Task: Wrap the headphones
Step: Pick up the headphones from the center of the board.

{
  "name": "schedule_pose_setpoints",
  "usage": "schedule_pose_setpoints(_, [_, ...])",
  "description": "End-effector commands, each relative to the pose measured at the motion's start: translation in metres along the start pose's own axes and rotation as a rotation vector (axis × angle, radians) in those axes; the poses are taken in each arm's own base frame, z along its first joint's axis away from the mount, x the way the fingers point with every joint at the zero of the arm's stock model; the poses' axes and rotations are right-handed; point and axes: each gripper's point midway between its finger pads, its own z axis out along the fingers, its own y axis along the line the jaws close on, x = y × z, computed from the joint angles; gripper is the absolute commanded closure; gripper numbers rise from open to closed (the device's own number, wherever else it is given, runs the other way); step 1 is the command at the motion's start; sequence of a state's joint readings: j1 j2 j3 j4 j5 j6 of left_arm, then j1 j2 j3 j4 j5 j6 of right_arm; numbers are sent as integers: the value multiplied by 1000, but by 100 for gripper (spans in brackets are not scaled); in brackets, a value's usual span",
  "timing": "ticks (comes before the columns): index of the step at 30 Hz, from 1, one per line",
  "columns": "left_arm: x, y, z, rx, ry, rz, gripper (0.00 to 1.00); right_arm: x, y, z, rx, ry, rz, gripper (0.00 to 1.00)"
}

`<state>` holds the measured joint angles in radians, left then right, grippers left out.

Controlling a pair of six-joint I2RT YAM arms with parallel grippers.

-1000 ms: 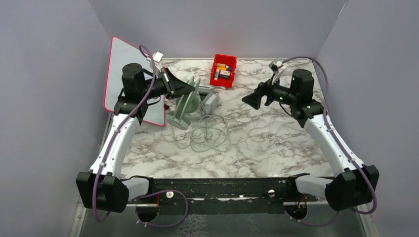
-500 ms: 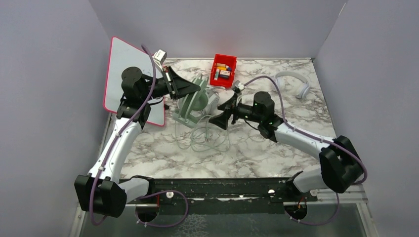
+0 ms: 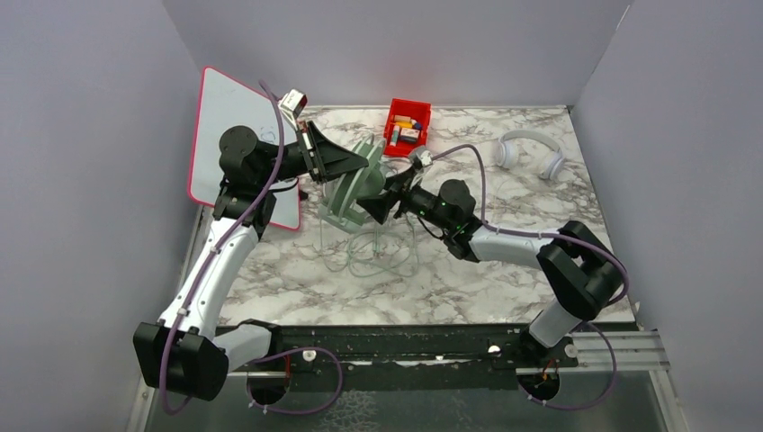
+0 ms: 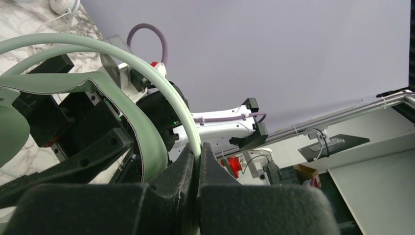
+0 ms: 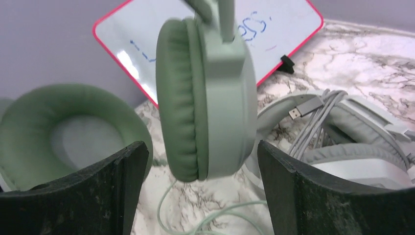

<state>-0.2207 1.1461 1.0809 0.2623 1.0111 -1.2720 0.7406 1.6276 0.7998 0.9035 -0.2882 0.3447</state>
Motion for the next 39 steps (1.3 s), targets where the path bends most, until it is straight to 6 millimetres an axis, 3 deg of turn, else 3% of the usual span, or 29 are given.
schedule_pose_setpoints(1, [9,-27,-5,80,15,88,100,-50,2,16,9,-184,1,18])
schedule_pose_setpoints(5, [11,-30,-7,90,20,100,100,-53,-4,13,48,-197,4,45])
schedule_pose_setpoints(8, [13,-29,-8,91,25,118,100,-51,-13,1,123,-156,-14,83])
schedule_pose_setpoints(10, [14,-24,-8,86,29,124,100,-54,-17,-11,179,-107,-53,99])
schedule_pose_setpoints(12, [16,-16,-9,77,34,134,95,-53,-20,-25,224,-47,-103,100])
schedule_pose_setpoints(17, [9,27,-14,-150,22,232,39,-54,-31,-63,341,184,-254,99])
schedule_pose_setpoints(21, [-2,45,-24,-311,-8,351,18,-29,-42,-104,416,500,-321,99])
schedule_pose_setpoints(24, [-6,61,-29,-389,-39,363,1,-25,-45,-126,455,667,-337,99])
schedule_pose_setpoints(29, [-2,89,-27,-513,-54,341,1,-37,-47,-141,498,808,-367,100])
schedule_pose_setpoints(36, [3,100,-23,-715,-69,435,12,-42,-60,-150,595,933,-389,99])
schedule_pose_setpoints(38, [6,108,-24,-791,-66,461,17,-44,-60,-147,601,939,-376,99])
schedule_pose_setpoints(39, [8,112,-25,-827,-66,471,24,-45,-60,-146,603,940,-371,99])
